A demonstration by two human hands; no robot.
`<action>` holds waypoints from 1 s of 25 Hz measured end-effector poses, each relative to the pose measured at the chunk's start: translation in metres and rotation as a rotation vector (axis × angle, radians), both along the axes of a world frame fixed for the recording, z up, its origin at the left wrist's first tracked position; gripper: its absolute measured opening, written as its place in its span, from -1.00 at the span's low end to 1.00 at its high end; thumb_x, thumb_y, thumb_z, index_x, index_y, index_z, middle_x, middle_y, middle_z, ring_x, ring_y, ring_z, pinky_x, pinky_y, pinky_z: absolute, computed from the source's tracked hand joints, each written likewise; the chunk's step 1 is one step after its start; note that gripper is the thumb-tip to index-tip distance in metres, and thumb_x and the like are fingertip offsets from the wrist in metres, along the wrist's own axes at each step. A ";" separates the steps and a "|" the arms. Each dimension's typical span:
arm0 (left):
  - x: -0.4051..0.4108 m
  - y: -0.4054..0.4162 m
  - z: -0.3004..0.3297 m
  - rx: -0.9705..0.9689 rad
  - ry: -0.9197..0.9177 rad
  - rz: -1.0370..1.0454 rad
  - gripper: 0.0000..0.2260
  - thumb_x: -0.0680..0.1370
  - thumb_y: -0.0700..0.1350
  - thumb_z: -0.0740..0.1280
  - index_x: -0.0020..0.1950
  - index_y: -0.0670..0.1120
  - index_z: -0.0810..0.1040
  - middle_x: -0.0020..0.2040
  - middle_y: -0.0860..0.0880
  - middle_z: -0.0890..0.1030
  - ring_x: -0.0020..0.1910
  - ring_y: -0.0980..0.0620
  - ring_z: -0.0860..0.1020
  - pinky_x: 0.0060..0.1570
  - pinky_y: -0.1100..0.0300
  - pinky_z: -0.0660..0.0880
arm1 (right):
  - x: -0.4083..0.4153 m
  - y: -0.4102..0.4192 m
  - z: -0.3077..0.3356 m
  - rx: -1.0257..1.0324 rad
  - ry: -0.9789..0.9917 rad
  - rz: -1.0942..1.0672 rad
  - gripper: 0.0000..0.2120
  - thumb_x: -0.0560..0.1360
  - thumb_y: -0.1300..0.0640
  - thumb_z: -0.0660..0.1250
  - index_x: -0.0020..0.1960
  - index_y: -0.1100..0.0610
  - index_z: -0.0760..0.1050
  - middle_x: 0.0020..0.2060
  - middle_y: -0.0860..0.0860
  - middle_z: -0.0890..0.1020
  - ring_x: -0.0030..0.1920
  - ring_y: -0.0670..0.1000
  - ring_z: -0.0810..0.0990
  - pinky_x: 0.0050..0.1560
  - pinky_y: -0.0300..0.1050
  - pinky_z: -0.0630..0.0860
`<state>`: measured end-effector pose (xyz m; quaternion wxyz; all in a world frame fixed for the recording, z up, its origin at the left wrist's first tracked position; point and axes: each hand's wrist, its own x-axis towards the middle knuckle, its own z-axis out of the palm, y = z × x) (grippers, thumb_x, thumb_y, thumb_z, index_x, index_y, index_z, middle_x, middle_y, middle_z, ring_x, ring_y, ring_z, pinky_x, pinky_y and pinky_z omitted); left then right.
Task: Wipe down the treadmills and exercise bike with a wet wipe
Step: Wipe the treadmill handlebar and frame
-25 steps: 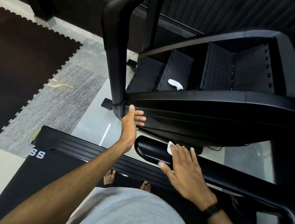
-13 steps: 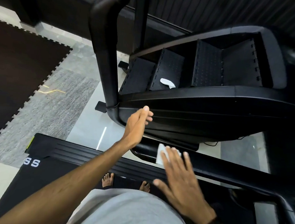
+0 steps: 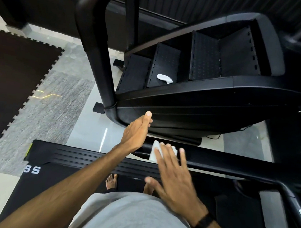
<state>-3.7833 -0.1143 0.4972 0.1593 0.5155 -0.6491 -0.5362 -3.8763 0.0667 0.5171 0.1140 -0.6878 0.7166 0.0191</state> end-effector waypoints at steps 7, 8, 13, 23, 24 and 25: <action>0.000 0.002 0.003 0.014 -0.009 -0.008 -0.41 0.66 0.29 -0.14 0.27 0.03 0.56 0.16 0.08 0.63 0.19 0.06 0.52 0.10 0.10 0.27 | -0.033 -0.040 0.000 0.131 0.087 -0.283 0.03 0.46 -0.49 -0.49 0.53 0.14 0.26 0.44 0.09 0.41 0.50 0.12 0.28 0.57 0.24 -0.17; 0.000 0.002 0.003 0.023 -0.006 0.003 -0.42 0.66 0.29 -0.13 0.26 0.03 0.57 0.15 0.08 0.63 0.18 0.06 0.53 0.10 0.10 0.27 | -0.021 -0.055 -0.001 0.148 0.056 -0.270 0.04 0.45 -0.49 -0.48 0.54 0.16 0.24 0.45 0.12 0.40 0.51 0.13 0.25 0.57 0.23 -0.18; 0.002 -0.001 0.000 0.061 0.017 0.060 -0.44 0.66 0.30 -0.10 0.22 0.05 0.58 0.09 0.10 0.64 0.17 0.07 0.55 0.11 0.12 0.29 | 0.020 -0.032 0.003 0.085 -0.064 -0.011 -0.17 0.61 -0.42 -0.21 0.65 0.14 -0.09 0.64 0.11 -0.04 0.63 0.06 -0.17 0.58 0.18 -0.21; 0.002 0.003 0.006 -0.051 -0.007 0.002 -0.44 0.67 0.26 -0.10 0.14 -0.07 0.56 0.04 0.00 0.63 0.08 -0.01 0.52 0.05 0.08 0.29 | -0.033 -0.058 0.001 0.183 0.008 -0.281 0.06 0.42 -0.50 -0.50 0.51 0.14 0.28 0.39 0.08 0.45 0.48 0.08 0.31 0.57 0.23 -0.20; 0.002 0.003 0.006 -0.045 -0.007 0.001 -0.45 0.67 0.25 -0.10 0.13 -0.05 0.56 0.05 0.03 0.63 0.09 0.01 0.52 0.05 0.09 0.28 | -0.021 -0.066 0.003 0.200 -0.014 -0.245 0.06 0.42 -0.50 -0.48 0.53 0.16 0.24 0.44 0.11 0.41 0.51 0.11 0.26 0.57 0.24 -0.23; 0.001 0.002 0.007 -0.037 -0.004 0.000 -0.46 0.67 0.24 -0.10 0.14 -0.04 0.57 0.05 0.06 0.62 0.09 0.03 0.51 0.05 0.11 0.27 | -0.009 -0.067 0.004 0.210 -0.028 -0.188 0.05 0.44 -0.50 -0.46 0.58 0.18 0.16 0.51 0.15 0.32 0.56 0.12 0.17 0.57 0.23 -0.26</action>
